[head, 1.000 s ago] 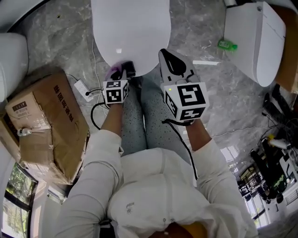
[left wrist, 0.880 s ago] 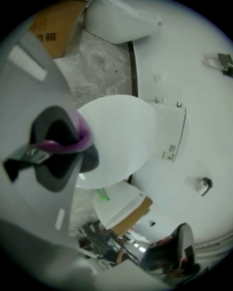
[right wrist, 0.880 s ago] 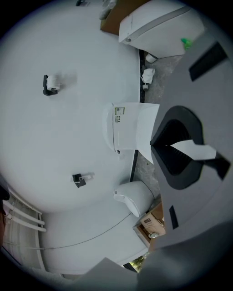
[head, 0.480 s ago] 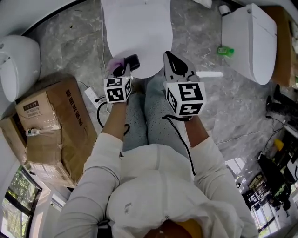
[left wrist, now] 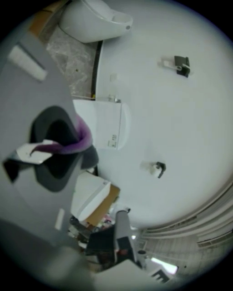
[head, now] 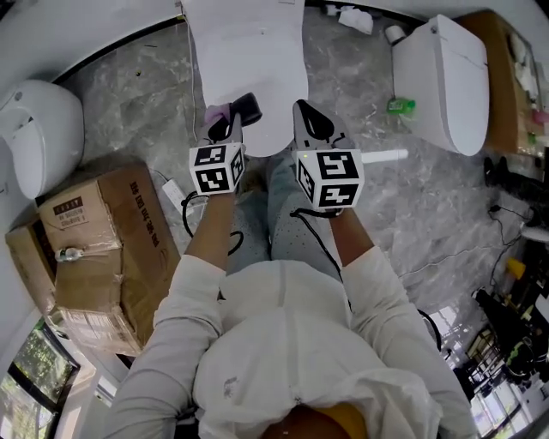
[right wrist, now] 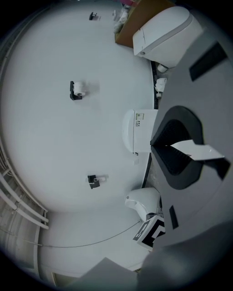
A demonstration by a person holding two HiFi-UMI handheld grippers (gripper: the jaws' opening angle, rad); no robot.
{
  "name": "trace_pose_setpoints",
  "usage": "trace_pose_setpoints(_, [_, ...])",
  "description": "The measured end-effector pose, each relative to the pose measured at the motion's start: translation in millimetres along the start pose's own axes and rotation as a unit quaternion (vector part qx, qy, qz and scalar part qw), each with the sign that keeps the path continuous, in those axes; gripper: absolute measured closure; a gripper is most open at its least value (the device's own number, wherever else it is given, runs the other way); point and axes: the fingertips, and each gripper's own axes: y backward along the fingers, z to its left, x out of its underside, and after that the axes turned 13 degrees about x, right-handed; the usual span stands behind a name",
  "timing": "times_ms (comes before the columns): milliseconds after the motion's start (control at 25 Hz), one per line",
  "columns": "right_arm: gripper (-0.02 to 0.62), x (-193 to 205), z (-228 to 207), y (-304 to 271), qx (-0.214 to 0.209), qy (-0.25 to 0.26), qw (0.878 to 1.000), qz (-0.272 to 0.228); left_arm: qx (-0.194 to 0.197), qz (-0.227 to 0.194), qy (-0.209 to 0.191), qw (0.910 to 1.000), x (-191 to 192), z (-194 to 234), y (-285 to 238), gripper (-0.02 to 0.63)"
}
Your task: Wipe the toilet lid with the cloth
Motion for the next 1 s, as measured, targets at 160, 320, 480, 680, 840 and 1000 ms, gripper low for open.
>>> trace_pose_setpoints(160, [0.580, -27, 2, 13, 0.003, 0.008, 1.000, -0.024, 0.006, -0.041, -0.025, 0.9988, -50, -17, 20, 0.581])
trace_pose_setpoints(320, [0.580, -62, 3, 26, 0.008, 0.015, 0.998, -0.061, 0.011, -0.083, -0.065, 0.9943, -101, -36, 42, 0.581])
trace_pose_setpoints(480, [0.580, -96, 6, 44, 0.010, 0.016, 0.995, -0.097, 0.013, -0.123, -0.100, 0.9874, -147, -56, 68, 0.581])
trace_pose_setpoints(680, [0.580, -137, 18, 75, 0.001, 0.024, 0.989, -0.146, 0.012, -0.166, -0.151, 0.9745, -194, -82, 106, 0.581])
trace_pose_setpoints(840, [0.580, -167, 30, 103, -0.003, 0.030, 0.981, -0.191, 0.012, -0.195, -0.188, 0.9626, -222, -104, 138, 0.581])
trace_pose_setpoints(1000, [0.580, -184, 41, 125, -0.019, 0.025, 0.976, -0.214, 0.017, -0.224, -0.208, 0.9521, -239, -127, 166, 0.581])
